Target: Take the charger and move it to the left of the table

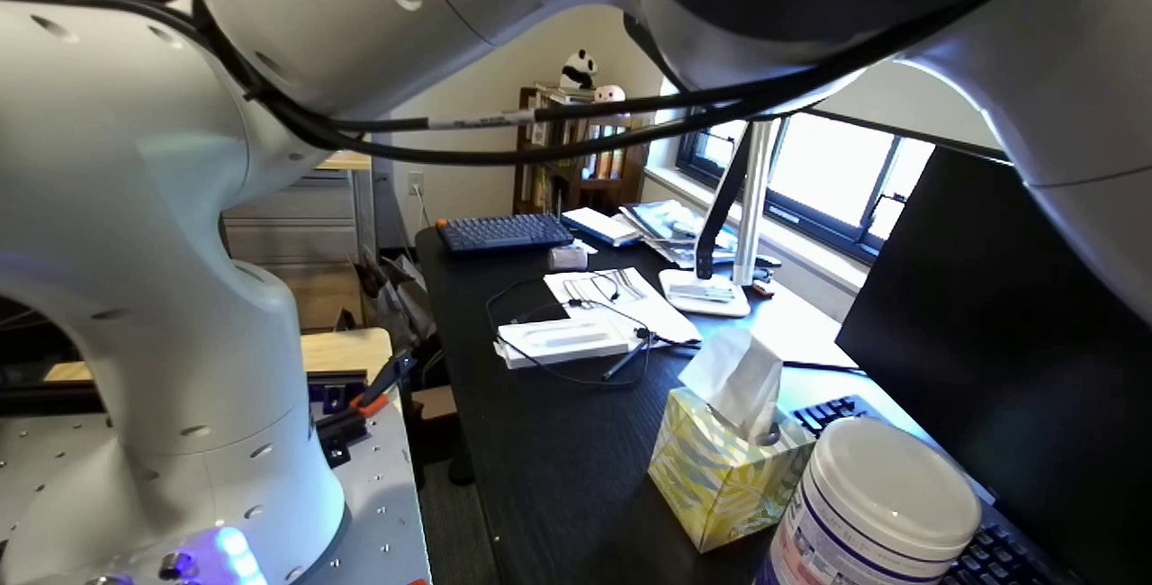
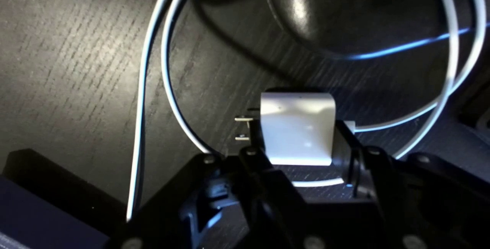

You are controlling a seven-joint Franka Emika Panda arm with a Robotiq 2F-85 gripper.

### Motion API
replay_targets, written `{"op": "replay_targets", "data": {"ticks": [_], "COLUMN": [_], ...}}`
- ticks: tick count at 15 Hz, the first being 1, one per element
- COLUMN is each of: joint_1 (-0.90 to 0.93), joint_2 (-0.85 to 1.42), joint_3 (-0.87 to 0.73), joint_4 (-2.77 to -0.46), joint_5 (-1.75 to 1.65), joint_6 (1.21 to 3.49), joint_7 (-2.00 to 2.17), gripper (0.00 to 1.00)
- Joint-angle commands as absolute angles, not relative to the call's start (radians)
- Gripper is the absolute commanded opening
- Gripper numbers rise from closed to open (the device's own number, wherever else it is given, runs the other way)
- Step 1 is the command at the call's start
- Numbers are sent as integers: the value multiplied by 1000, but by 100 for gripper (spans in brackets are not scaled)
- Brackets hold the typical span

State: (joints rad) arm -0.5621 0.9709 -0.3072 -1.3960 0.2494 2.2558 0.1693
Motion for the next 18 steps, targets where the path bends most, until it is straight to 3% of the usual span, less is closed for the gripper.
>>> {"op": "replay_targets", "data": {"ticks": [1,11,18], "joint_1": [-574,-581,-534], "joint_2": [969,690,464], "joint_3": [-306,-373,-357], "joint_4": [-1374,-1572,-1894], "joint_5": [226,124,-5], "joint_6": [2210,2032,2126], "joint_7": [182,28,-214], "gripper": [20,20,20]}}
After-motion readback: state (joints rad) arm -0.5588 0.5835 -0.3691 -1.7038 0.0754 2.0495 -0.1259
